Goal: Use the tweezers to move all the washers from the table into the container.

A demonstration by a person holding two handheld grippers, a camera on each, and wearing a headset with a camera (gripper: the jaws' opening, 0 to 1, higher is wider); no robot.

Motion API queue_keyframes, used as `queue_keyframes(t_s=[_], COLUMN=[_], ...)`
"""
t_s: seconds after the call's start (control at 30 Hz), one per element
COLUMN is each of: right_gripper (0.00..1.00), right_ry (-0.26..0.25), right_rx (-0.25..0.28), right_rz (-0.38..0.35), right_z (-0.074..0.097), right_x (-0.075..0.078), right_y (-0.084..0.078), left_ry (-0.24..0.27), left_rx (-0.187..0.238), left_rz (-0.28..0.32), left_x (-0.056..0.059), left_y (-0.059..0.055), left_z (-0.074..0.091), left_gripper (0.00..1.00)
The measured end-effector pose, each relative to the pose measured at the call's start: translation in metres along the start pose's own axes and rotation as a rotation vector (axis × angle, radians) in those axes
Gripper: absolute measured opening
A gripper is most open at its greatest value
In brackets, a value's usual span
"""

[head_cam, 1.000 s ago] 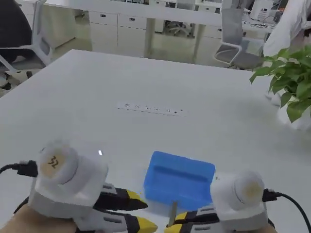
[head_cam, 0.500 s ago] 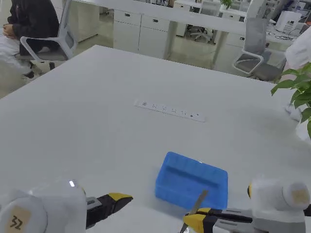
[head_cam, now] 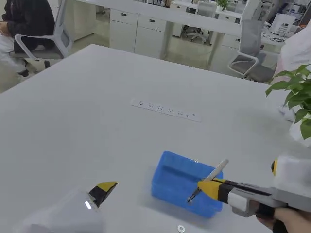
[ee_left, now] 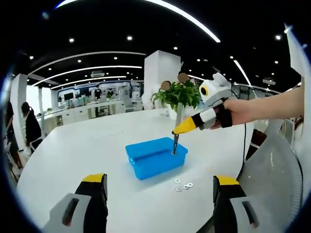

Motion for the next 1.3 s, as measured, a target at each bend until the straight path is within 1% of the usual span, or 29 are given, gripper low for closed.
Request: queue_keyframes(t_s=[0.07,0.13,0.17,0.23,0.3,0.33,0.37,0.43,0.47,0.5,0.57,0.6,0.63,0.7,0.73,0.77,0.83,0.9,0.97,1.13,1.3], right_gripper=[0.04,0.04,0.04,0.04,0.04,0.04,0.04,0.04,0.04,0.04,0.04,0.04,0.04,0.04,0.04,0.04,0.04,0.04,0.04,0.04,0.04], right_ry=[-0.029,-0.063,-0.088,-0.117,-0.156,-0.173,-0.18,-0.203,-0.215,-0.223,-0.234,-0.24,-0.248,-0.249,-0.251,-0.263,-0.283,-0.297,-0.298,-0.299,-0.307], right_rx=[0.01,0.019,0.027,0.028,0.028,0.026,0.023,0.014,0.001,-0.001,-0.013,-0.025,-0.035,-0.044,-0.048,-0.06,-0.089,-0.107,-0.108,-0.119,-0.107], right_rz=[-0.006,-0.001,-0.003,0.006,0.016,0.013,0.019,0.033,0.046,0.047,0.06,0.07,0.077,0.081,0.086,0.093,0.12,0.137,0.14,0.143,0.14], right_z=[-0.001,-0.001,-0.001,-0.002,-0.003,-0.004,-0.005,-0.008,-0.01,-0.011,-0.014,-0.016,-0.017,-0.02,-0.021,-0.022,-0.023,-0.024,-0.024,-0.025,-0.025], right_x=[0.008,0.018,0.024,0.031,0.039,0.046,0.049,0.057,0.062,0.065,0.069,0.073,0.075,0.075,0.076,0.078,0.081,0.083,0.083,0.086,0.09], right_y=[0.003,0.005,0.007,0.007,0.007,0.007,0.006,0.004,0.002,0.002,-0.001,-0.003,-0.005,-0.008,-0.009,-0.012,-0.017,-0.022,-0.024,-0.031,-0.032], left_ry=[0.013,0.021,0.02,0.014,0.012,0.013,0.01,-0.004,-0.012,-0.018,-0.026,-0.031,-0.03,-0.029,-0.027,-0.028,-0.031,-0.033,-0.034,-0.035,-0.032], left_rx=[0.01,0.027,0.033,0.052,0.054,0.055,0.057,0.062,0.069,0.074,0.074,0.072,0.069,0.054,0.044,0.039,0.044,0.044,0.039,0.009,0.001], left_rz=[0.005,0.019,0.029,0.047,0.051,0.045,0.044,0.06,0.068,0.071,0.074,0.072,0.068,0.063,0.069,0.083,0.107,0.113,0.107,0.07,0.076], left_x=[-0.003,-0.005,-0.005,-0.005,-0.004,-0.004,-0.003,-0.001,0.0,0.0,0.002,0.003,0.003,0.003,0.002,0.001,0.0,0.0,0.001,0.001,0.0], left_y=[0.0,0.002,0.002,0.004,0.004,0.005,0.005,0.005,0.006,0.007,0.007,0.007,0.007,0.004,0.002,0.001,0.001,0.001,0.0,-0.004,-0.007], left_z=[0.0,0.0,0.001,0.0,0.0,0.0,0.0,-0.001,-0.001,-0.001,-0.001,-0.001,-0.001,-0.002,-0.002,-0.002,-0.002,-0.002,-0.002,-0.002,-0.003], left_gripper=[0.99,0.99,0.99,0.99,0.99,0.99,0.99,0.99,0.99,0.99,0.99,0.99,0.99,0.98,0.98,0.98,0.97,0.97,0.97,0.96,0.95])
Point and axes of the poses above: the centre of the closed fingertips' face, and the gripper's own axes: z roughly backward along the fingers, x roughly to its right, y roughly out of its top, the point moved 2 cm from there along z, roughly backward along the fingers, and after that the axes turned 1 degree about -z, right-handed, at the moved point
